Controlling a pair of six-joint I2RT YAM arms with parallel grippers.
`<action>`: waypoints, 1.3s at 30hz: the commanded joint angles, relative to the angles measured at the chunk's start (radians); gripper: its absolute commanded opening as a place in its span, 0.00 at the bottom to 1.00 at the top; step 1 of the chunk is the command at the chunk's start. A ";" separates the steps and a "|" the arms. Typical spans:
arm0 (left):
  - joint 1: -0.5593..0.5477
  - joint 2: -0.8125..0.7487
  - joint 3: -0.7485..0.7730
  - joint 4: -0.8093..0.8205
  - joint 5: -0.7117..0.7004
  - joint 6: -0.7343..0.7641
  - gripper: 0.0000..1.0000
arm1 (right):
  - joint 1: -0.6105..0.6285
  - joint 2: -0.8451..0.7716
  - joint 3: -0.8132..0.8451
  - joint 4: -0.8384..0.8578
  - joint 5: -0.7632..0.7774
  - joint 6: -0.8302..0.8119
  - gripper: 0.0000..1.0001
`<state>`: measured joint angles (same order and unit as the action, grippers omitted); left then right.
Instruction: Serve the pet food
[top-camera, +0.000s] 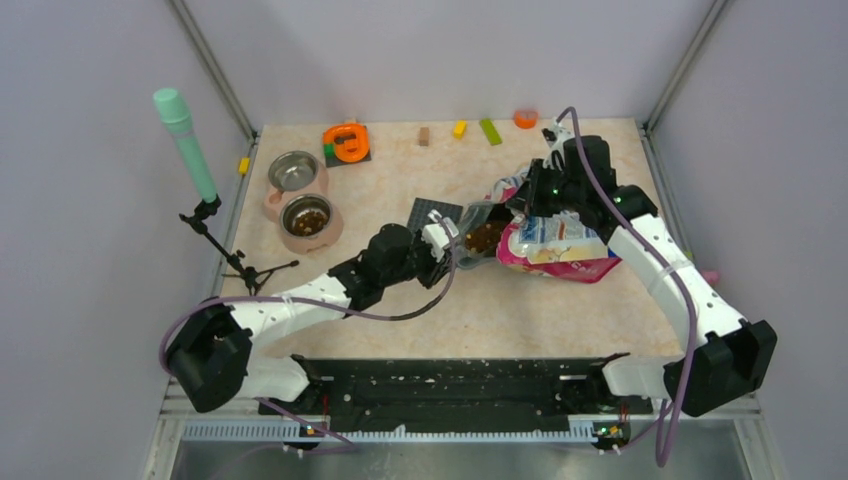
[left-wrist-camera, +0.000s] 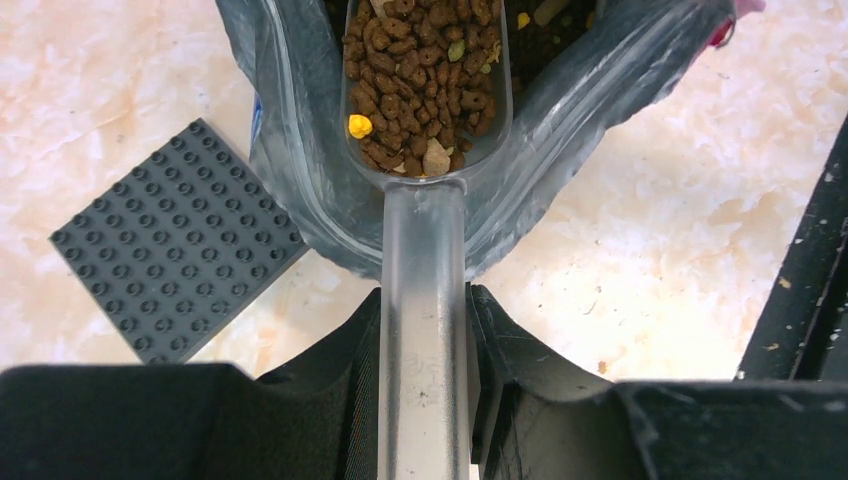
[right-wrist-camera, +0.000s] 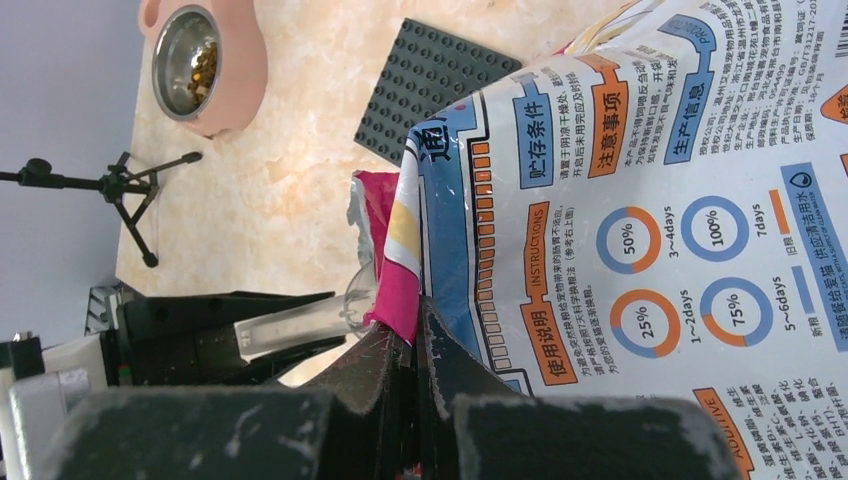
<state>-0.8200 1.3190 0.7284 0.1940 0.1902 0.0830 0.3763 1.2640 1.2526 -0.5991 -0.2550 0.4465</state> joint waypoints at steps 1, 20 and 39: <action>-0.003 -0.070 -0.032 0.078 -0.040 0.065 0.00 | -0.004 0.010 0.119 0.122 -0.043 0.027 0.00; -0.011 0.046 -0.087 0.408 -0.235 0.054 0.00 | -0.004 0.038 0.231 0.043 0.005 0.023 0.00; -0.033 0.098 -0.075 0.512 -0.308 0.001 0.00 | -0.004 0.018 0.172 0.072 -0.015 0.034 0.00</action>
<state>-0.8543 1.4113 0.6285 0.5758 -0.0547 0.0845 0.3756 1.3533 1.3880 -0.6613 -0.2096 0.4500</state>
